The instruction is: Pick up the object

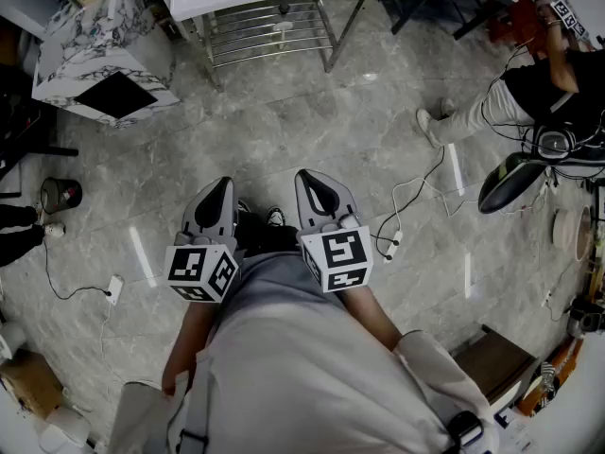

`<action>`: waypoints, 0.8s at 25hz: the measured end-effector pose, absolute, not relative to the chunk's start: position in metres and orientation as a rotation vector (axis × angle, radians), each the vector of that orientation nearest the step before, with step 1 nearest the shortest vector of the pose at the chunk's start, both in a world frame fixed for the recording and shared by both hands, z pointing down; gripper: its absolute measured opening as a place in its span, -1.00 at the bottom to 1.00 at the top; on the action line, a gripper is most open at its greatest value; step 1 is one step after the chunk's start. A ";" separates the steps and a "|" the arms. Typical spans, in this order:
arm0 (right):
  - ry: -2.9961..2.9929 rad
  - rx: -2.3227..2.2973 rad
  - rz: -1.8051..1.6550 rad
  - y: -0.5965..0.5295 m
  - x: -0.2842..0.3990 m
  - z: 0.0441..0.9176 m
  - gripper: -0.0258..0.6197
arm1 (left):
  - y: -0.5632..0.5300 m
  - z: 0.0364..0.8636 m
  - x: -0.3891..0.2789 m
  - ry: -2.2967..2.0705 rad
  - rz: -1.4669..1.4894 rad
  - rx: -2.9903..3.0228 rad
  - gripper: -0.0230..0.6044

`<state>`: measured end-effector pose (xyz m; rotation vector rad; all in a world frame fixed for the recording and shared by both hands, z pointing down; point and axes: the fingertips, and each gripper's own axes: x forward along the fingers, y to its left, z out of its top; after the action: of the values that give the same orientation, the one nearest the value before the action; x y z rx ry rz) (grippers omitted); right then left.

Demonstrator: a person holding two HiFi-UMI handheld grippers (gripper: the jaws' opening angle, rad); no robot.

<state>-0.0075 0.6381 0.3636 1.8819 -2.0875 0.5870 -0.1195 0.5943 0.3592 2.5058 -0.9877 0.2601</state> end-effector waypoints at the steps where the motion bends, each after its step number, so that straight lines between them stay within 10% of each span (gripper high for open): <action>1: -2.103 1.869 0.580 0.637 -0.011 0.364 -0.89 | 0.595 0.361 -0.121 -0.996 0.267 2.508 -0.91; 20: -2.326 1.665 0.626 0.613 -0.030 0.370 -0.89 | 0.567 0.378 -0.131 -1.101 0.328 2.431 -0.91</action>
<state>-0.0295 0.6127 0.3697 1.6647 -2.3255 0.6260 -0.1309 0.5673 0.3784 2.4315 -1.1012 0.3276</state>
